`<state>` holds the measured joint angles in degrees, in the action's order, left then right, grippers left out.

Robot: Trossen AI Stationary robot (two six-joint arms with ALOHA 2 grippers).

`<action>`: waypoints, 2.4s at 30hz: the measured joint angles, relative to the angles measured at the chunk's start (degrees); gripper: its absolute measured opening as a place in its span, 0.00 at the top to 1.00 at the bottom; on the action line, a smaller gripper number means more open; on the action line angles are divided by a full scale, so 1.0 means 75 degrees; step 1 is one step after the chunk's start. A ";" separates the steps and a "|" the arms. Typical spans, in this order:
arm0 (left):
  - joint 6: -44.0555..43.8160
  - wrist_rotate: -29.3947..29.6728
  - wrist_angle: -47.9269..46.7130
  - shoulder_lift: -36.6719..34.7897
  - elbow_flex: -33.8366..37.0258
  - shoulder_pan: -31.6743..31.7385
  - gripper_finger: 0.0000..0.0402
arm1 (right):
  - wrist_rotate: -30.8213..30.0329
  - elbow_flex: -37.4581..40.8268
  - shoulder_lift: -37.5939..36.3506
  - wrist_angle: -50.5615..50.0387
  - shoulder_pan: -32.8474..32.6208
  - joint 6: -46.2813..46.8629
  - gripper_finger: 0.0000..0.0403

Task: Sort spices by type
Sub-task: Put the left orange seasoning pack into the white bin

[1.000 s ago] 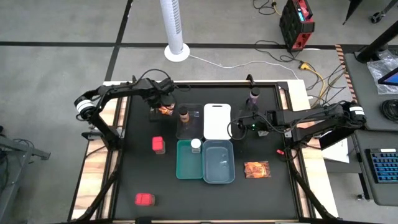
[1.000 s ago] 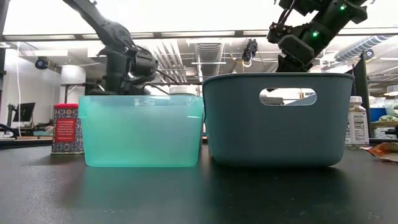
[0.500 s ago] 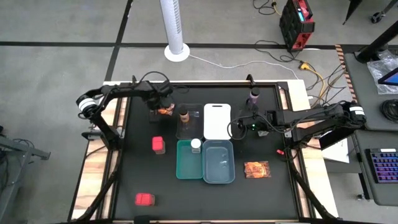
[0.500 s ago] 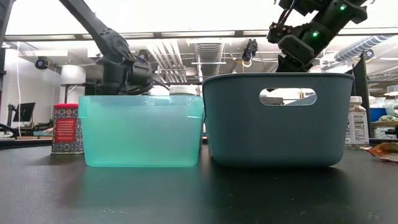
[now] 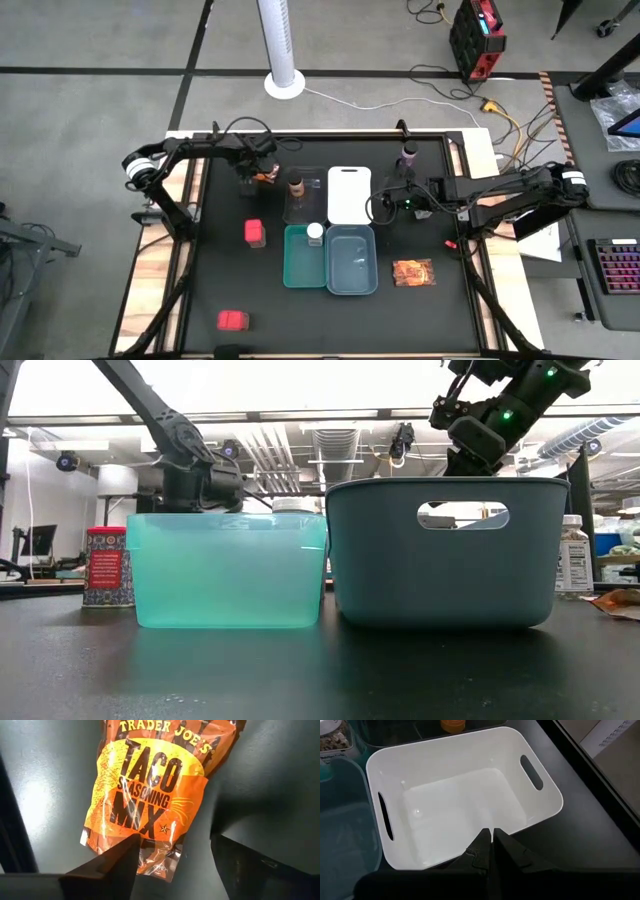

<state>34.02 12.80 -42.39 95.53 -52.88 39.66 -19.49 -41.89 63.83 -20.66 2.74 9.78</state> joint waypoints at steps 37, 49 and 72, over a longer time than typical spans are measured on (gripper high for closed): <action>-0.0403 -0.0004 -0.0364 -0.0748 -0.0813 0.0000 1.00 | 0.0000 0.0000 0.0000 0.0039 0.0001 -0.0050 0.97; -0.0992 0.0334 -0.0200 -0.2893 -0.0836 -0.0341 1.00 | 0.0001 0.0009 0.0000 0.0438 0.0003 -0.0219 0.97; -0.3642 0.4806 0.2241 -0.2904 -0.0830 -0.4696 1.00 | 0.0011 -0.0185 0.0006 0.4239 -0.0297 0.0393 0.97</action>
<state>6.70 48.84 -25.58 73.74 -59.11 4.44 -19.41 -43.28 63.88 11.13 0.51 12.73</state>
